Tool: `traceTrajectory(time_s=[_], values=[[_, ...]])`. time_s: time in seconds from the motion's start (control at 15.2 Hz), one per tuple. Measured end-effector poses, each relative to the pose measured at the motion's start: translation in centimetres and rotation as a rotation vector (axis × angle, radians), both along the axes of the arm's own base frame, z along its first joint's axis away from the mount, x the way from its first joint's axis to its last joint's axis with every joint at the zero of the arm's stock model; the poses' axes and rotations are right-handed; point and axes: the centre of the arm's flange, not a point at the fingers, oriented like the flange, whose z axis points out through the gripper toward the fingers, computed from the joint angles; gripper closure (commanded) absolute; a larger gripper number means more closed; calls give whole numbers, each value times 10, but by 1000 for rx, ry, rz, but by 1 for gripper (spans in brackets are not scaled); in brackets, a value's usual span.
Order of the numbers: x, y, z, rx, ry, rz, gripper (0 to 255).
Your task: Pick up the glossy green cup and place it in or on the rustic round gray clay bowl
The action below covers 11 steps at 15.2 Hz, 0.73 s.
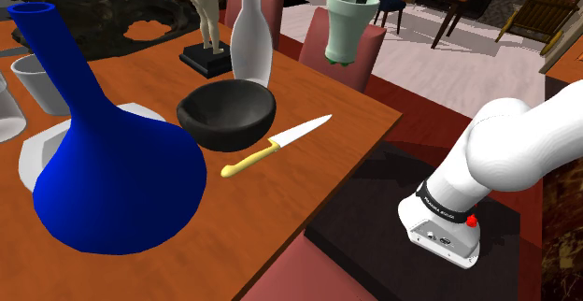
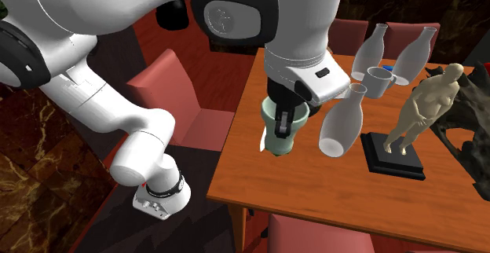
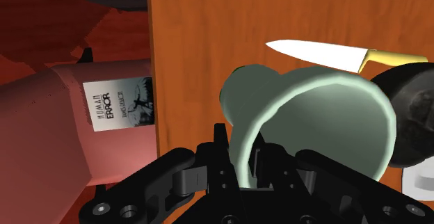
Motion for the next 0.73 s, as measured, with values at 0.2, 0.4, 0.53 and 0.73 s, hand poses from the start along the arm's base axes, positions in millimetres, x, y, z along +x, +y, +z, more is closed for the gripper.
traceTrajectory(time_s=[0.2, 0.4, 0.53, 0.73], values=[[1, 0, 16, 0, 0, 0, 255], [3, -1, 31, 0, 0, 0, 255], [1, 0, 43, 0, 0, 0, 255], [6, 15, 52, 0, 0, 0, 255]])
